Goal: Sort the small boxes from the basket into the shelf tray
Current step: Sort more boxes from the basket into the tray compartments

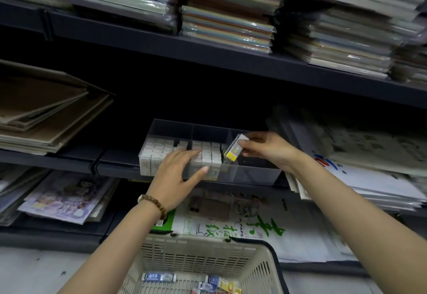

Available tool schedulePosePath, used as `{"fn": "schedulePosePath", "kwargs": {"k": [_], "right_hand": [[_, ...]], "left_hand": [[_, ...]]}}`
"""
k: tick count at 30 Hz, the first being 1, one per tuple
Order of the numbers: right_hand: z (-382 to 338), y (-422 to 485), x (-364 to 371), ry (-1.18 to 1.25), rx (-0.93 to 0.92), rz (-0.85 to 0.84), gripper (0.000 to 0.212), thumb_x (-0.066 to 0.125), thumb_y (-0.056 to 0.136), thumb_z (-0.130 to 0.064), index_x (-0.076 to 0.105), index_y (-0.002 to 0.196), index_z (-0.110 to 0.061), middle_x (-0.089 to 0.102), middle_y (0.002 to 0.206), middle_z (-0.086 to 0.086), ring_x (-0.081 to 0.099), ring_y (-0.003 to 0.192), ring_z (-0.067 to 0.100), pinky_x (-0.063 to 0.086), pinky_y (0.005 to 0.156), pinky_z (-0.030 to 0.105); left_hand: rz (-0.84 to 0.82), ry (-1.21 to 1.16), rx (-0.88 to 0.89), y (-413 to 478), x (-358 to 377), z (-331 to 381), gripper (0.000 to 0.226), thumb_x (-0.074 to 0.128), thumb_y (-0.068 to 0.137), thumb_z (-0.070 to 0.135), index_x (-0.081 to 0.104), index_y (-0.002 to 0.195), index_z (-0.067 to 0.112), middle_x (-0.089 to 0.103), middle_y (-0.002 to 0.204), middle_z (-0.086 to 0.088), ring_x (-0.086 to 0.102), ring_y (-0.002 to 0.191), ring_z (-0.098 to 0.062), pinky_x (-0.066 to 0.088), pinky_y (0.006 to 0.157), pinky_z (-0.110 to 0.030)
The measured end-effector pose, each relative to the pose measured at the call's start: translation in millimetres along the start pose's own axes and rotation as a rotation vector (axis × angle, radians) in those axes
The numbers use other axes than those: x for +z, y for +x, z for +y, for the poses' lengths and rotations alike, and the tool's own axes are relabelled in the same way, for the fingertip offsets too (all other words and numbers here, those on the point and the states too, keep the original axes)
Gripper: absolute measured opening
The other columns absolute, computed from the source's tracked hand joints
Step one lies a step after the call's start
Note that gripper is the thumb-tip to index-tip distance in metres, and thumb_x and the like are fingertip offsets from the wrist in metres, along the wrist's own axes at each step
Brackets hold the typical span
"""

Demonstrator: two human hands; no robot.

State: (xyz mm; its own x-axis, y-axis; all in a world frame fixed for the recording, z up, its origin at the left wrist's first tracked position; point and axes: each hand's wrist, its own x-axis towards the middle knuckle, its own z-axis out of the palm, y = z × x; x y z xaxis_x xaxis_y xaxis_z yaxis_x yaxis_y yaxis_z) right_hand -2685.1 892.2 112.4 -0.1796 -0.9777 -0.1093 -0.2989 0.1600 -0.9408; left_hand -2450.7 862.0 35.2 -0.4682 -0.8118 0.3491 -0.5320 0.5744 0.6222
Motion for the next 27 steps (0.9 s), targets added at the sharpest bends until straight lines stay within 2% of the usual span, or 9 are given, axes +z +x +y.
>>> {"fn": "schedulePosePath", "kwargs": {"k": [4, 7, 11, 15, 17, 19, 21, 24, 27], "right_hand": [[8.0, 13.2, 8.1, -0.271, -0.005, -0.018, 0.047, 0.067, 0.086, -0.017, 0.052, 0.127, -0.002, 0.056, 0.124, 0.015, 0.066, 0.096, 0.022, 0.056, 0.08, 0.023], [13.3, 9.8, 17.9, -0.465, -0.102, -0.027, 0.045, 0.07, 0.083, -0.023, 0.057, 0.124, -0.009, 0.061, 0.118, 0.008, 0.064, 0.1, 0.018, 0.053, 0.086, 0.028], [23.3, 1.1, 32.0, -0.61, -0.193, 0.023, 0.05, 0.066, 0.086, -0.029, 0.053, 0.132, -0.015, 0.061, 0.121, 0.0, 0.059, 0.106, 0.013, 0.046, 0.091, 0.025], [38.8, -8.5, 38.0, -0.818, -0.36, 0.133, 0.042, 0.053, 0.095, -0.03, 0.051, 0.135, -0.018, 0.051, 0.137, -0.002, 0.041, 0.131, 0.016, 0.026, 0.107, 0.025], [50.0, -14.9, 40.3, -0.9, -0.41, 0.106, 0.043, 0.044, 0.098, -0.033, 0.044, 0.14, -0.021, 0.041, 0.146, -0.005, 0.026, 0.14, 0.013, 0.011, 0.111, 0.023], [60.8, -20.8, 42.6, -0.948, -0.415, 0.05, 0.05, 0.037, 0.1, -0.038, 0.027, 0.148, -0.024, 0.025, 0.154, -0.008, 0.012, 0.144, 0.006, -0.002, 0.113, 0.02], [67.4, -23.8, 43.2, -0.999, -0.422, 0.039, 0.055, 0.033, 0.1, -0.041, 0.016, 0.15, -0.026, 0.016, 0.157, -0.01, 0.005, 0.143, 0.002, -0.006, 0.115, 0.022], [66.5, -30.7, 45.0, -0.967, -0.41, 0.037, 0.056, 0.031, 0.099, -0.043, 0.014, 0.15, -0.026, 0.013, 0.157, -0.011, -0.001, 0.14, -0.005, -0.006, 0.116, 0.023], [68.2, -48.7, 50.2, -0.728, -0.401, 0.085, 0.054, 0.035, 0.098, -0.044, 0.02, 0.149, -0.03, 0.017, 0.154, -0.018, 0.003, 0.14, -0.008, 0.004, 0.117, 0.022]], "left_hand": [[-0.019, 0.101, 0.083, -0.9, 4.5, -8.5, 0.068, 0.029, 0.081, 0.068, 0.042, 0.136, 0.031, 0.038, 0.144, 0.014, 0.024, 0.13, 0.004, -0.004, 0.109, -0.015], [-0.004, 0.065, 0.08, -0.6, 5.6, -10.0, 0.065, 0.029, 0.081, 0.069, 0.044, 0.133, 0.033, 0.039, 0.142, 0.014, 0.022, 0.123, 0.01, -0.003, 0.11, -0.016], [0.02, 0.07, 0.07, -1.6, 6.5, -6.6, 0.066, 0.028, 0.08, 0.07, 0.046, 0.131, 0.034, 0.042, 0.141, 0.013, 0.028, 0.129, 0.001, -0.002, 0.11, -0.017], [0.024, 0.066, 0.072, -2.9, 5.1, -5.6, 0.064, 0.03, 0.081, 0.068, 0.047, 0.131, 0.033, 0.041, 0.141, 0.013, 0.028, 0.131, -0.001, -0.005, 0.108, -0.013], [0.019, 0.076, 0.077, -3.2, 4.7, -5.4, 0.065, 0.029, 0.08, 0.068, 0.046, 0.132, 0.032, 0.04, 0.142, 0.013, 0.028, 0.132, -0.001, -0.008, 0.107, -0.011], [0.007, 0.108, 0.09, -3.3, 4.9, -5.9, 0.066, 0.029, 0.081, 0.068, 0.045, 0.133, 0.032, 0.039, 0.143, 0.012, 0.027, 0.133, -0.003, -0.006, 0.109, -0.014], [-0.014, 0.147, 0.098, -4.3, 5.0, -6.5, 0.067, 0.029, 0.082, 0.068, 0.041, 0.136, 0.031, 0.036, 0.146, 0.011, 0.025, 0.136, -0.005, -0.006, 0.112, -0.018], [-0.057, 0.196, 0.1, -9.6, 4.1, -7.4, 0.069, 0.027, 0.082, 0.067, 0.033, 0.141, 0.031, 0.025, 0.151, 0.012, 0.013, 0.141, -0.006, -0.008, 0.114, -0.022], [-0.07, 0.194, 0.114, -22.6, 0.9, -8.7, 0.07, 0.027, 0.083, 0.068, 0.027, 0.143, 0.032, 0.018, 0.151, 0.016, 0.006, 0.142, -0.004, -0.008, 0.114, -0.022]]}}
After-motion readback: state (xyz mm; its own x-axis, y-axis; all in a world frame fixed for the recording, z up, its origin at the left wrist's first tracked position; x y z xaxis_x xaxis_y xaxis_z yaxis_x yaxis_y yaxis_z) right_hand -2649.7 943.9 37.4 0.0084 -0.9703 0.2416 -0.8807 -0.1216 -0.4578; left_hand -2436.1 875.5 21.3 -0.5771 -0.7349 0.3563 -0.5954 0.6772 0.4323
